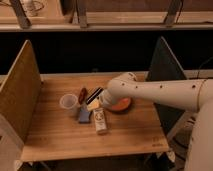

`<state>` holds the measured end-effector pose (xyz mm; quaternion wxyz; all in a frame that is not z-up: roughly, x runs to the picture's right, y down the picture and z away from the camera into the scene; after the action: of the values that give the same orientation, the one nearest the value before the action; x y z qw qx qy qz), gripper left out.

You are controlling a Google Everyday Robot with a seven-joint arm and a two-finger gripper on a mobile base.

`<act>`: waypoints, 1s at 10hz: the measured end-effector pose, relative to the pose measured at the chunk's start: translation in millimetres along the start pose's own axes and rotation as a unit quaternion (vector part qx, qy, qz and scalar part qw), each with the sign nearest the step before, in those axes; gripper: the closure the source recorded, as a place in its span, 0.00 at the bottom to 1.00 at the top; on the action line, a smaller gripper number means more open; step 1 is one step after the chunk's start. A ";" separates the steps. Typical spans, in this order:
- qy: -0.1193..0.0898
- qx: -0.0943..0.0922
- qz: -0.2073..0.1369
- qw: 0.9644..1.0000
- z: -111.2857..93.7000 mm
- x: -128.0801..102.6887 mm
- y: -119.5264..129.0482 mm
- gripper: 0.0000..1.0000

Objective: Place the bottle in the ceramic bowl

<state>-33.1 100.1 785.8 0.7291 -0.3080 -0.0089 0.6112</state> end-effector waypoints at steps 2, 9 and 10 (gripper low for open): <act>0.013 -0.004 0.010 1.000 20.7 -2.7 1.3 0.20; 0.092 -0.018 0.040 0.995 71.4 26.7 11.6 0.20; 0.101 -0.019 0.036 0.994 78.3 25.3 14.5 0.20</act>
<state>-70.0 158.0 833.3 0.6978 -0.3824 0.0642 0.6022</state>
